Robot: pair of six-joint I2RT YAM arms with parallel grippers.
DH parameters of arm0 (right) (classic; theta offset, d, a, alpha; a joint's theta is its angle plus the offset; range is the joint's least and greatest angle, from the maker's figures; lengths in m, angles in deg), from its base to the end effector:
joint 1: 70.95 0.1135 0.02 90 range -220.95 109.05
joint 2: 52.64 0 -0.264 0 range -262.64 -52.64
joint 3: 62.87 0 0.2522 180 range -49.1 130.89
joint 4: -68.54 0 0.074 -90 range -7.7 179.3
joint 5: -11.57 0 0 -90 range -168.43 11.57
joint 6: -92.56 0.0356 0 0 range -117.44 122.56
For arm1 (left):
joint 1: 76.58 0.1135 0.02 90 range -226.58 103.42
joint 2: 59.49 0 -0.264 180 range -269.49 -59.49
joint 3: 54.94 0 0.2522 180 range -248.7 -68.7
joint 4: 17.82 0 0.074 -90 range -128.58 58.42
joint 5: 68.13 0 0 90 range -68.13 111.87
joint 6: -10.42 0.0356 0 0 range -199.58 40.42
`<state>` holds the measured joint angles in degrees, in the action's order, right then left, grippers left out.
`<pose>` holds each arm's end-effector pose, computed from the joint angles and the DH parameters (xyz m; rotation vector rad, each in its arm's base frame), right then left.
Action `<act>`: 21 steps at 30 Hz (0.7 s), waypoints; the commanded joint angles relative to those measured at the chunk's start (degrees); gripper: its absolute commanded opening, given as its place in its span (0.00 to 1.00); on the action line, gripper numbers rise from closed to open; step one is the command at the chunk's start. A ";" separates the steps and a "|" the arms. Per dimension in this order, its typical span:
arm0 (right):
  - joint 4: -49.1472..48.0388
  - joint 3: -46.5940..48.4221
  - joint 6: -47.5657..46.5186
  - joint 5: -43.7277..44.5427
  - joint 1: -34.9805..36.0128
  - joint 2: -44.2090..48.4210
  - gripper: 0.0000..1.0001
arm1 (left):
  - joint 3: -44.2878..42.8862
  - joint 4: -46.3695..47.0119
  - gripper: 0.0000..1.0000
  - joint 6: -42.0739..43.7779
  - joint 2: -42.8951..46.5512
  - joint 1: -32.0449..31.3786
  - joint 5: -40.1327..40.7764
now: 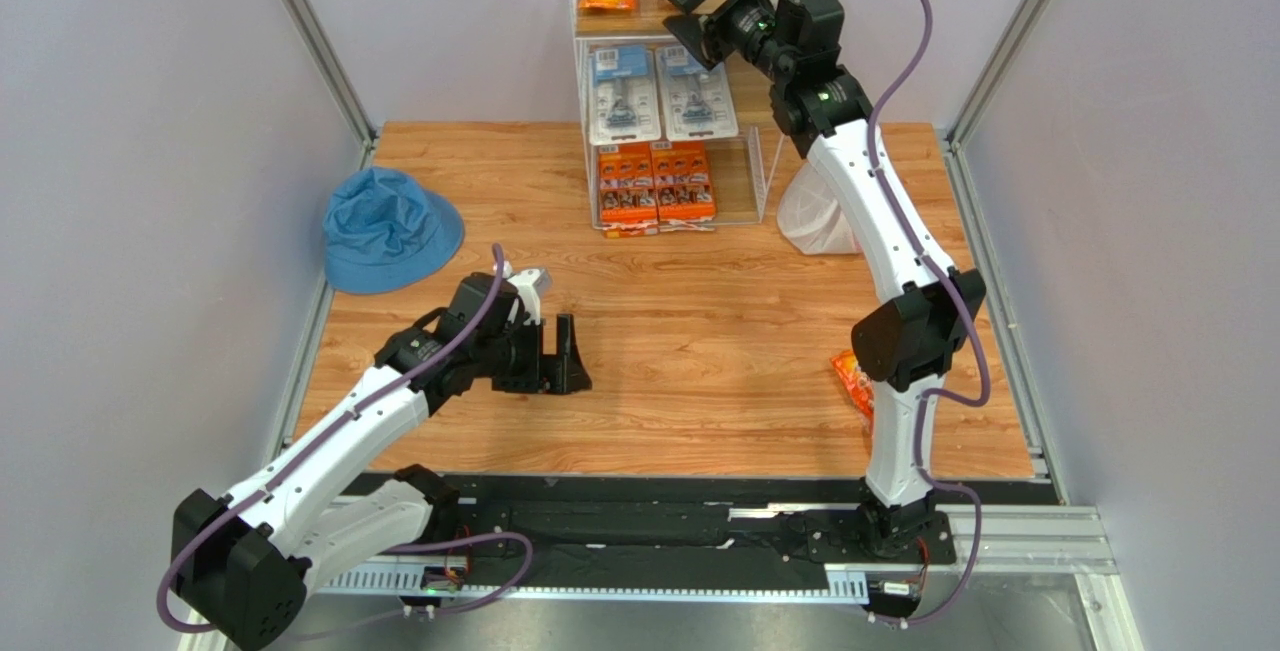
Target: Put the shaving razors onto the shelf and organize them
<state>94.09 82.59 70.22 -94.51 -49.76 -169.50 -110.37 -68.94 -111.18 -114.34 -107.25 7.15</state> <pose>0.4335 0.1786 0.4755 0.4348 1.6500 1.4162 0.1580 -0.1042 0.2482 0.0984 2.5770 -0.7625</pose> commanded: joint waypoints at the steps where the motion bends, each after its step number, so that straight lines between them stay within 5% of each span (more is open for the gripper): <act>1: 1.92 -2.85 -2.62 1.49 -0.36 3.56 0.79 | 0.10 1.86 0.93 0.48 0.09 -0.09 -0.66; 10: 0.25 -12.59 -3.32 -1.68 -0.36 10.15 0.80 | 0.01 1.77 0.93 0.30 0.36 -0.09 -0.40; 21: 3.92 -44.67 -15.60 1.92 -0.36 36.50 0.82 | -1.57 2.12 0.94 -0.13 0.71 -0.09 -2.15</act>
<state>96.19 44.10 63.01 -95.10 -50.02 -144.91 -110.35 -68.81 -111.20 -114.34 -107.23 6.87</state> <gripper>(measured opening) 0.817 0.939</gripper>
